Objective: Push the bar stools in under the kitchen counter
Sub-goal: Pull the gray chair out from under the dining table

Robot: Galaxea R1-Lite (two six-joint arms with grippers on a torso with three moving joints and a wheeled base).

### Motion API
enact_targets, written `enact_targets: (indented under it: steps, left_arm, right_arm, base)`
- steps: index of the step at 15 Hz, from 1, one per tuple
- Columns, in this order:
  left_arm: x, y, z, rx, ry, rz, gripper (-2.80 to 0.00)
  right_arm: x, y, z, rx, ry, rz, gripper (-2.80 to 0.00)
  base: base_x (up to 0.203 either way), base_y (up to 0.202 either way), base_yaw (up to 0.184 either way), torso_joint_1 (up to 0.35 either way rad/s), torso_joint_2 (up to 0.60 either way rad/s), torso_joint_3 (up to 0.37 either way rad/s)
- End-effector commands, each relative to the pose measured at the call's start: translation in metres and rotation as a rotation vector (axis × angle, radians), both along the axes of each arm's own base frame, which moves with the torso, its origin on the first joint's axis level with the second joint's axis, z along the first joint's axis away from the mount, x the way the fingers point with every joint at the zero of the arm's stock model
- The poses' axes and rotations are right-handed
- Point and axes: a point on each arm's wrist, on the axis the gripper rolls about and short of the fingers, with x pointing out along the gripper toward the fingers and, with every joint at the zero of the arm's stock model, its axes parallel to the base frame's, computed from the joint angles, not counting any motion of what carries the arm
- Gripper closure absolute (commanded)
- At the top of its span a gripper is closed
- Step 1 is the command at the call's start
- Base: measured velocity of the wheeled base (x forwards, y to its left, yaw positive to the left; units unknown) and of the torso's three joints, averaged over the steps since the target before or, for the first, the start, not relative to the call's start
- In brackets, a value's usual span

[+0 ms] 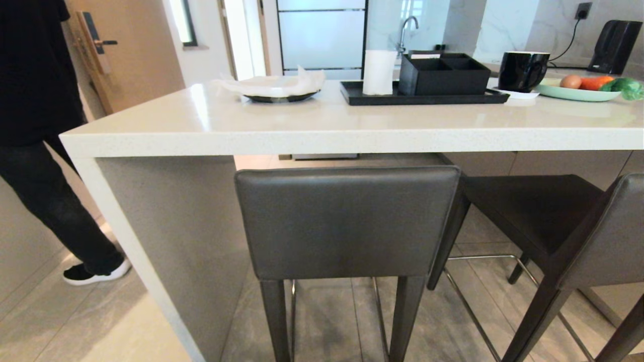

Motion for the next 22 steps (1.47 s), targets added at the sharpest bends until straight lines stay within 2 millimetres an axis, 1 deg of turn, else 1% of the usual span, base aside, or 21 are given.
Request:
enact_targets:
  steps: [1, 22]
  left_arm:
    - [0.0001, 0.0000, 0.0001, 0.000, 0.001, 0.000, 0.00]
    - [0.0001, 0.0000, 0.0001, 0.000, 0.001, 0.000, 0.00]
  right_arm:
    - [0.0002, 0.0000, -0.0001, 0.000, 0.002, 0.000, 0.00]
    - [0.0002, 0.0000, -0.0003, 0.002, 0.003, 0.000, 0.00]
  base:
    - [0.000, 0.000, 0.000, 0.000, 0.00, 0.000]
    - [0.000, 0.000, 0.000, 0.000, 0.00, 0.000]
